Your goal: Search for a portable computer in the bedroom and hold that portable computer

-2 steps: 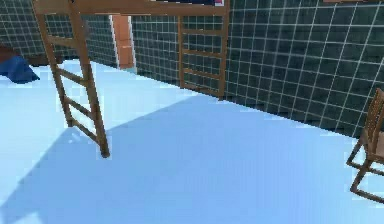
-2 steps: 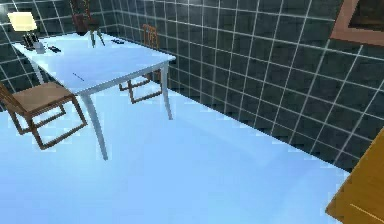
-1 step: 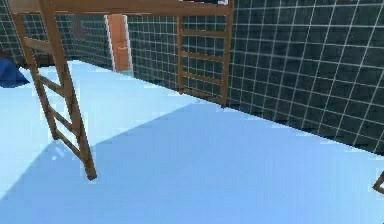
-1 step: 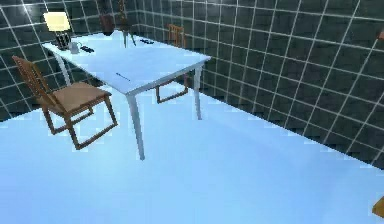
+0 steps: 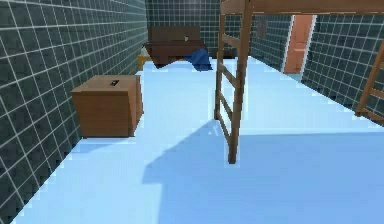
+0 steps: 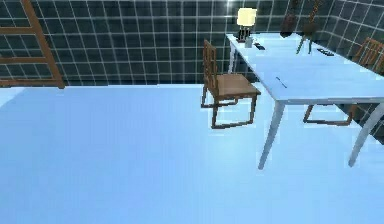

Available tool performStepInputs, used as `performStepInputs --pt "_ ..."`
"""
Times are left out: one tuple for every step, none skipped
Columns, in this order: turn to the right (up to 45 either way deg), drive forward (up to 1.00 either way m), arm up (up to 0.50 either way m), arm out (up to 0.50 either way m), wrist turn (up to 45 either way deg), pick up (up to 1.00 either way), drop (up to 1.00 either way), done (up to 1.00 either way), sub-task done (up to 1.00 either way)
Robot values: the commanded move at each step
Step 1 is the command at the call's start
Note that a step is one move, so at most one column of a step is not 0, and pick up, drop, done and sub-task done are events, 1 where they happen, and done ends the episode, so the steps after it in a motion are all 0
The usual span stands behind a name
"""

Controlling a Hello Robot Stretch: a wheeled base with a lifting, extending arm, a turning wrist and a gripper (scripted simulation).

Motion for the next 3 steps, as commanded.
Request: performStepInputs --pt "-3.0 0.00 0.00 0.00 0.0 0.00 0.00 0.00 0.00" --pt "0.0 0.55 0.00 0.00 0.0 0.00 0.00 0.00 0.00" --pt "-3.0 0.00 0.00 0.00 0.0 0.00 0.00 0.00 0.00"
